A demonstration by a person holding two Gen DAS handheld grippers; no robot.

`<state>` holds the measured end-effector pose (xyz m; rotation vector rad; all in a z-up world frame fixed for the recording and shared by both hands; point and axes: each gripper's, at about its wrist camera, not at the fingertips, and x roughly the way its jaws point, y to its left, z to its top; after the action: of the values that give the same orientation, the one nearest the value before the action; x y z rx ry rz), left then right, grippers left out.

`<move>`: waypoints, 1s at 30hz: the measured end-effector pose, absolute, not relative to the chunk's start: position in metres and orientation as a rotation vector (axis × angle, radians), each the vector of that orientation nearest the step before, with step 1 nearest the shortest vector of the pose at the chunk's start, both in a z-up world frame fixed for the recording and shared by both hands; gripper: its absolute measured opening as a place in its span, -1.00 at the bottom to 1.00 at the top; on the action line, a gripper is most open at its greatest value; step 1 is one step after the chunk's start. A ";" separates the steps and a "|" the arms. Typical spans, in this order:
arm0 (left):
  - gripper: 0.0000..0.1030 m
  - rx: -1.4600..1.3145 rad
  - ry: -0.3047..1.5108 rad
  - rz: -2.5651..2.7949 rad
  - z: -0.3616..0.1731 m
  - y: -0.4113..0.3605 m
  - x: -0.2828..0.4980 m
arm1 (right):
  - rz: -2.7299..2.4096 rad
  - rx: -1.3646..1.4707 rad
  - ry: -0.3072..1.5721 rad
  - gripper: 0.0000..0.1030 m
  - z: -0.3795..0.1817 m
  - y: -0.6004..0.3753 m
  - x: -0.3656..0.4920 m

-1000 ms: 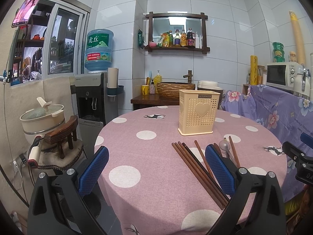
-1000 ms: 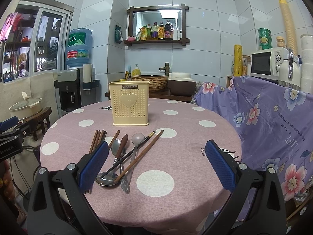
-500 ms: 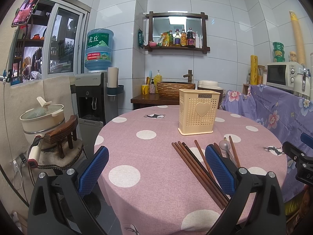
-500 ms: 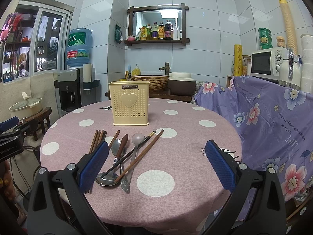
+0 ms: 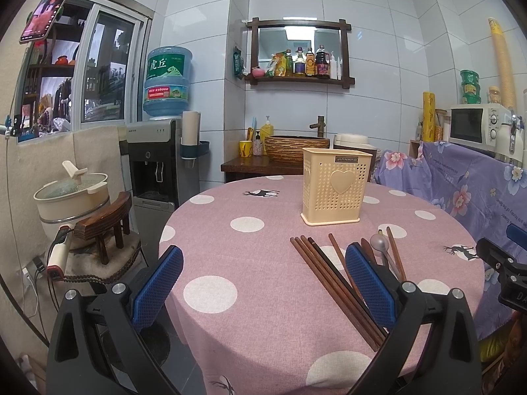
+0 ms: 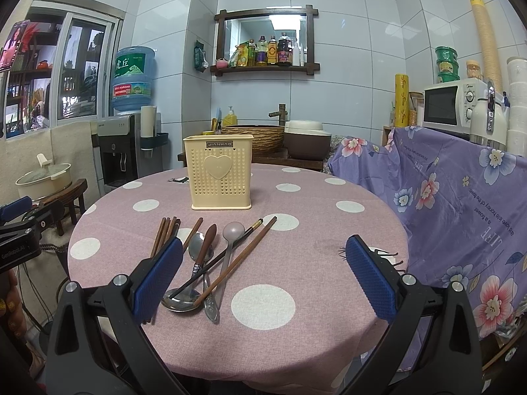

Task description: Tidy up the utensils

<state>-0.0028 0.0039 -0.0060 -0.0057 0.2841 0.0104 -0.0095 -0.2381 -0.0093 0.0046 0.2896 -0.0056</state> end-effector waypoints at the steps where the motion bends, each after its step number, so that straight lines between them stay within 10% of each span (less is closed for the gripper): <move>1: 0.90 -0.006 0.284 0.010 -0.006 0.004 -0.003 | -0.005 0.005 0.289 0.90 -0.009 -0.238 -0.010; 30: 0.90 -0.023 0.491 -0.011 -0.035 0.015 0.029 | -0.063 0.013 0.413 0.90 -0.032 -0.256 0.018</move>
<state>0.0294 0.0147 -0.0348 -0.0226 0.4912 -0.0110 0.0185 -0.2555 -0.0317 0.0130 0.4132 -0.0629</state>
